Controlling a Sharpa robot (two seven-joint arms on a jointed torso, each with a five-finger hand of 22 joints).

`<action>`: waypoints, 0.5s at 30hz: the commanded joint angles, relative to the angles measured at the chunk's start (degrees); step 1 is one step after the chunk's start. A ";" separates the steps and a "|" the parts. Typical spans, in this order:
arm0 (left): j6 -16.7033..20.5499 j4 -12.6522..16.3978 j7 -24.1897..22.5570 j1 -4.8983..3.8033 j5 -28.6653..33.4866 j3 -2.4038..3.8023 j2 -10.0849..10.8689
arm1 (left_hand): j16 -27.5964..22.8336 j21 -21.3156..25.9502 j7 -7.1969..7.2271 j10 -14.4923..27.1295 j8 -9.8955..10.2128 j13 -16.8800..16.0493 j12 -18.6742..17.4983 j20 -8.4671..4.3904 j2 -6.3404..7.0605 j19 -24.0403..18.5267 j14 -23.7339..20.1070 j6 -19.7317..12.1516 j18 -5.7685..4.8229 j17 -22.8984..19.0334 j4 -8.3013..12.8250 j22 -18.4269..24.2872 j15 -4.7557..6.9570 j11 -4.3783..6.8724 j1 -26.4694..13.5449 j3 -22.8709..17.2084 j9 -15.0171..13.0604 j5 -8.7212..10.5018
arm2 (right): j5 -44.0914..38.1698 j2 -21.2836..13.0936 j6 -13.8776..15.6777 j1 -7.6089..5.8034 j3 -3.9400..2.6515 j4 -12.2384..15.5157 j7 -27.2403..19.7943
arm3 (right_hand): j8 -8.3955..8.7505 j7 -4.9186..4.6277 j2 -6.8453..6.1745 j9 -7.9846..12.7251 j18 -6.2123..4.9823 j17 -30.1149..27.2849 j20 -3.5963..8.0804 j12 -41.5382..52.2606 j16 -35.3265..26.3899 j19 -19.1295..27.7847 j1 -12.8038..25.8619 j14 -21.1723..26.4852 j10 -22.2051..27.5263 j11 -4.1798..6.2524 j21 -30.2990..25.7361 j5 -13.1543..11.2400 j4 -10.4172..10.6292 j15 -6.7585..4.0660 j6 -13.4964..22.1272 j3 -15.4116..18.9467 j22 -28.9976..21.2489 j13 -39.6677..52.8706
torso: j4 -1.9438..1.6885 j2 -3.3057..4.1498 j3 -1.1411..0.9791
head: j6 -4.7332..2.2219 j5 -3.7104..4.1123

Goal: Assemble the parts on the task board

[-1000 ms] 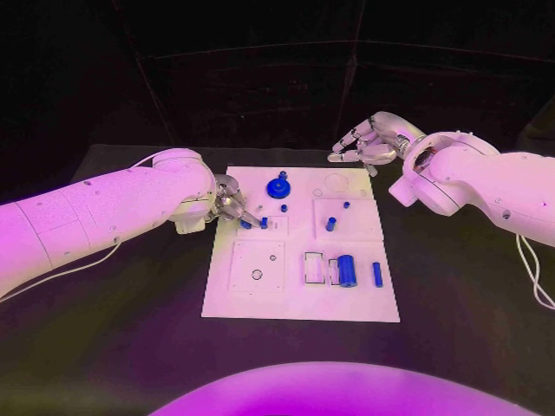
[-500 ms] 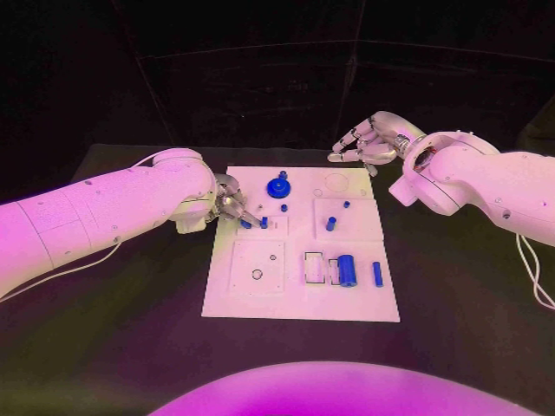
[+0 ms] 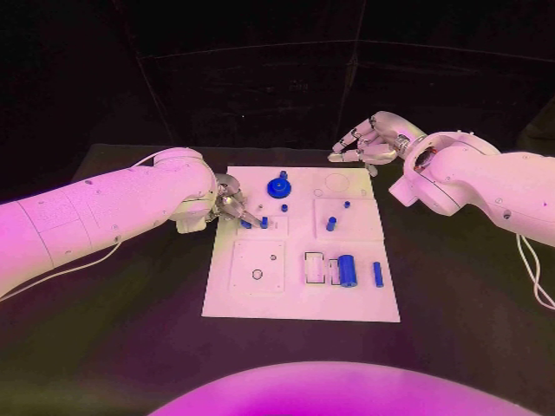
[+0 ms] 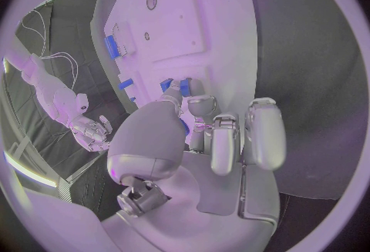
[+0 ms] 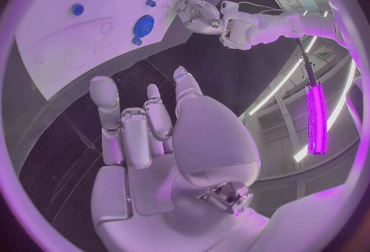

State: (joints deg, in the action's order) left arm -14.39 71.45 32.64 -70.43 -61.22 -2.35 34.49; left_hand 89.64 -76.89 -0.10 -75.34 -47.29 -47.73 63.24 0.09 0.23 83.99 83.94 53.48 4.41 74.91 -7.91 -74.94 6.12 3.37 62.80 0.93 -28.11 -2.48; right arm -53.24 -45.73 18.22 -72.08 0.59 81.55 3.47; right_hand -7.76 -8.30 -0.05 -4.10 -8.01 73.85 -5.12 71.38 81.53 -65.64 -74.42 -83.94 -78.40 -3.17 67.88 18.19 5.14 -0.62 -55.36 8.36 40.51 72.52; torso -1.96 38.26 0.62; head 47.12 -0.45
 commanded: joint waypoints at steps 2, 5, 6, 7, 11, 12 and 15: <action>-0.21 -0.15 -0.07 -0.12 -0.27 -0.03 -0.10 | 0.36 -0.15 -0.37 0.02 0.16 -0.05 0.36 -0.12 -0.04 1.48 6.06 -0.07 -0.97 15.09 -0.02 -0.45 0.14 -0.10 -0.50 0.36 -0.09 -0.22 | -0.03 0.04 0.18 -0.12 -0.03 0.06 -0.40 | -0.35 0.11 0.48 0.07 -0.82 -0.09 -0.08 -0.29 -0.19 0.32 0.15 -2.67 0.26 -0.07 -0.15 0.23 0.01 -0.42 0.44 0.20 -0.07 -0.07 | 0.01 -0.01 0.01 | 0.08 0.08; -0.24 -0.19 -0.05 -0.17 -0.27 -0.03 -0.20 | 0.36 -0.18 -0.36 0.01 0.16 -0.08 0.37 -0.12 0.02 1.49 6.06 -0.08 -0.97 15.09 0.02 -0.48 0.14 -0.10 -0.44 0.45 -0.10 -0.22 | -0.03 0.04 0.19 -0.12 -0.03 0.07 -0.40 | -0.40 0.12 0.58 0.07 -0.82 -0.05 -0.08 -0.26 -0.19 0.27 0.18 -2.69 0.23 -0.07 -0.16 0.29 0.16 -0.42 0.48 0.40 -0.05 -0.05 | 0.02 0.00 0.00 | 0.04 0.06; -0.28 -0.21 -0.03 -0.18 -0.27 -0.03 -0.23 | 0.36 -0.18 -0.36 0.01 0.16 -0.08 0.37 -0.12 0.02 1.49 6.06 -0.08 -0.97 15.09 0.02 -0.48 0.14 -0.10 -0.44 0.45 -0.10 -0.22 | -0.03 0.04 0.19 -0.12 -0.03 0.07 -0.39 | -0.40 0.12 0.58 0.07 -0.82 -0.05 -0.08 -0.26 -0.19 0.27 0.18 -2.69 0.23 -0.07 -0.16 0.29 0.16 -0.42 0.48 0.40 -0.05 -0.05 | 0.02 0.00 0.00 | 0.04 0.06; -0.34 -0.24 0.01 -0.20 -0.27 -0.03 -0.25 | 0.36 -0.18 -0.36 0.01 0.16 -0.08 0.37 -0.12 0.02 1.49 6.06 -0.08 -0.97 15.09 0.02 -0.48 0.14 -0.10 -0.44 0.45 -0.10 -0.22 | -0.03 0.03 0.19 -0.12 -0.03 0.08 -0.39 | -0.40 0.12 0.58 0.07 -0.82 -0.05 -0.08 -0.26 -0.19 0.27 0.18 -2.69 0.23 -0.07 -0.16 0.29 0.16 -0.42 0.48 0.40 -0.05 -0.05 | 0.01 0.01 0.00 | 0.05 0.07; -0.90 -0.52 0.27 -0.33 -0.27 -0.03 -0.30 | 0.36 -0.23 -0.36 0.00 0.16 -0.10 0.39 -0.12 0.01 1.51 6.06 -0.08 -0.98 15.09 0.01 -0.54 0.14 -0.09 -0.43 0.47 -0.10 -0.22 | -0.03 0.04 0.18 -0.12 -0.03 0.08 -0.38 | -0.40 0.12 0.58 0.07 -0.82 -0.05 -0.08 -0.26 -0.19 0.27 0.18 -2.69 0.23 -0.07 -0.16 0.29 0.16 -0.42 0.48 0.40 -0.05 -0.05 | 0.05 0.02 0.00 | 0.10 0.07; -1.01 -0.55 0.31 -0.35 -0.27 -0.03 -0.29 | 0.36 -0.23 -0.36 0.00 0.16 -0.10 0.39 -0.12 0.01 1.51 6.06 -0.08 -0.98 15.09 0.01 -0.54 0.14 -0.09 -0.43 0.47 -0.10 -0.22 | -0.03 0.04 0.18 -0.12 -0.03 0.08 -0.37 | -0.40 0.12 0.58 0.07 -0.82 -0.05 -0.08 -0.26 -0.19 0.27 0.18 -2.69 0.23 -0.07 -0.16 0.29 0.16 -0.42 0.48 0.40 -0.05 -0.05 | 0.06 0.04 0.00 | 0.12 0.07; -1.32 -0.58 0.42 -0.42 -0.27 -0.03 -0.22 | 0.36 -0.23 -0.36 0.00 0.16 -0.10 0.39 -0.12 0.01 1.51 6.06 -0.08 -0.98 15.09 0.01 -0.54 0.14 -0.09 -0.43 0.47 -0.10 -0.22 | -0.03 0.02 0.18 -0.12 -0.03 0.09 -0.36 | -0.40 0.12 0.58 0.07 -0.82 -0.05 -0.08 -0.26 -0.19 0.27 0.18 -2.69 0.23 -0.07 -0.16 0.29 0.16 -0.42 0.48 0.40 -0.05 -0.05 | 0.04 0.03 0.00 | 0.14 0.10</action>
State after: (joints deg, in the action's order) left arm -14.65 70.91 32.77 -70.73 -61.28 -2.40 34.25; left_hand 89.65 -76.89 -0.10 -75.34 -47.26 -47.78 63.24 0.10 0.23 83.98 83.94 53.45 4.40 74.91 -7.91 -74.93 6.12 3.37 62.80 0.93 -28.16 -2.48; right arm -53.24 -45.73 18.22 -72.08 0.59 81.57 3.47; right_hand -7.97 -8.30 -0.05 -4.10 -8.01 73.85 -5.12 71.38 81.53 -65.64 -74.42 -83.94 -78.40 -3.17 67.88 18.18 5.29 -0.62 -55.36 8.51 40.51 72.53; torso -1.93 38.27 0.62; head 47.25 -0.37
